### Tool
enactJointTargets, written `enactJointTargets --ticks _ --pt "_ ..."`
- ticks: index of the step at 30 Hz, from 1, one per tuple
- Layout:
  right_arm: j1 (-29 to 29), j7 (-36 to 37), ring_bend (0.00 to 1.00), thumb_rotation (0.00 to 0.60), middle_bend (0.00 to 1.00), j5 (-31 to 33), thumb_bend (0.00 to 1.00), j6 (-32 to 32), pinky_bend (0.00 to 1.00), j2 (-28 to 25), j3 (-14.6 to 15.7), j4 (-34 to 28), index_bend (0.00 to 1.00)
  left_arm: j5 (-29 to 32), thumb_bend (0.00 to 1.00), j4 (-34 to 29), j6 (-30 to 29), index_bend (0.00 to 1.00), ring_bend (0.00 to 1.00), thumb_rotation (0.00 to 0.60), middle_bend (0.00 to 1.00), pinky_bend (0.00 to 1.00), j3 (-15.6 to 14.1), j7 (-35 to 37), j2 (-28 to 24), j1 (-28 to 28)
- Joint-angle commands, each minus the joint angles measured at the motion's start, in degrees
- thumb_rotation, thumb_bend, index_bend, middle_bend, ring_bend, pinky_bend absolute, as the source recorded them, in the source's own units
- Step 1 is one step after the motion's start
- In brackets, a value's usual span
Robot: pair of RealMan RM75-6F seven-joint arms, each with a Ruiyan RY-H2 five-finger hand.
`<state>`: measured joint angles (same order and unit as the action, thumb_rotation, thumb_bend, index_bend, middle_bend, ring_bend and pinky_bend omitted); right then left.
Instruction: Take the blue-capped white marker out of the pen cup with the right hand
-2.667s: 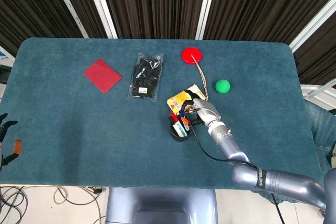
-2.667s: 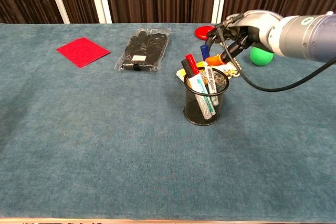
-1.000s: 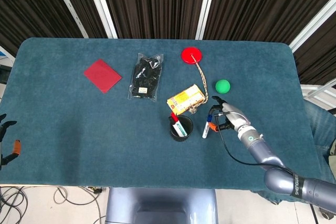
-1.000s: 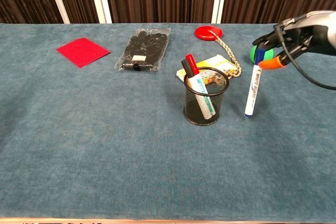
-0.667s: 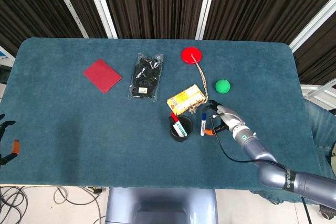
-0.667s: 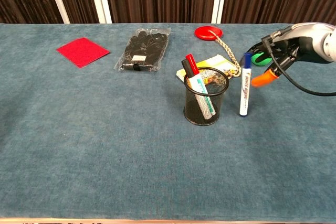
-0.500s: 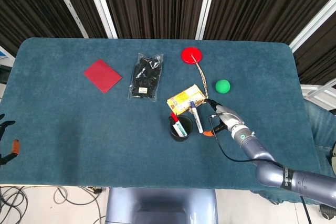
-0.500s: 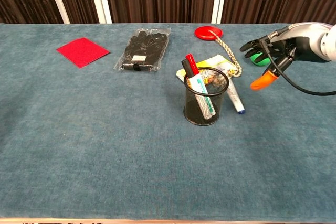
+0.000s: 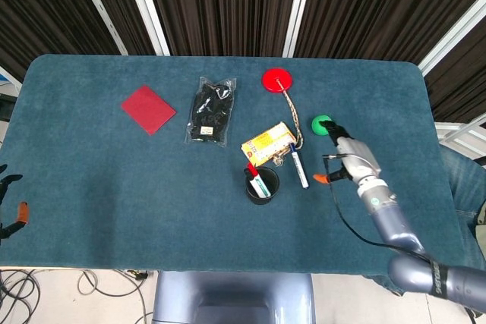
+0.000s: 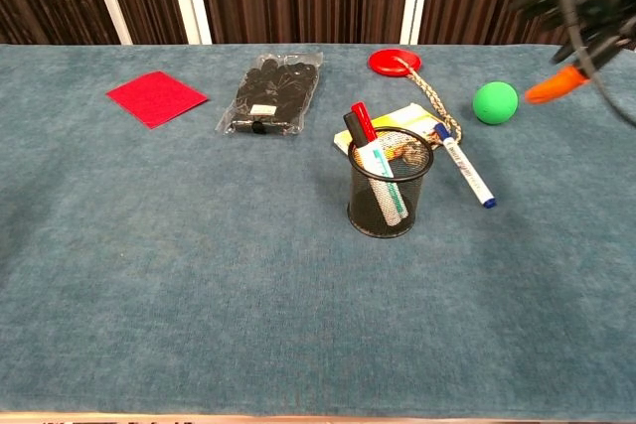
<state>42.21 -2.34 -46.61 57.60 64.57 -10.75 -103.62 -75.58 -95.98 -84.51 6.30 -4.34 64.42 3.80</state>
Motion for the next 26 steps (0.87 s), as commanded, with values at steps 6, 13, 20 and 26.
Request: enactJointTargets --ticks 6,13,20,26 --pt "-14.49 -5.84 0.0 0.6 0.0 -18.13 0.2 20.73 0.2 0.05 9.36 -0.61 0.01 -0.35 0.45 0.04 -0.43 0.23 0.06 0.6 0.07 0.05 -0.08 -0.21 0.13 -0.13" --pt "-24.63 -6.68 0.0 0.6 0.0 -25.37 0.2 32.0 0.2 6.51 13.94 10.96 0.01 -0.55 0.45 0.18 -0.54 0.23 0.06 0.6 0.07 0.05 -0.15 -0.18 0.17 -0.18" --pt "-30.19 -10.83 0.0 0.6 0.0 -27.24 0.2 38.09 0.2 13.06 13.59 19.47 0.01 -0.68 0.45 0.18 -0.72 0.23 0.06 0.6 0.07 0.05 -0.24 -0.44 0.24 -0.27" --pt "-30.99 -12.45 0.0 0.6 0.0 -29.02 0.2 37.55 0.2 14.58 12.5 21.32 0.01 -0.77 0.45 0.26 -0.73 0.23 0.06 0.6 0.07 0.05 -0.25 -0.5 0.16 -0.28"
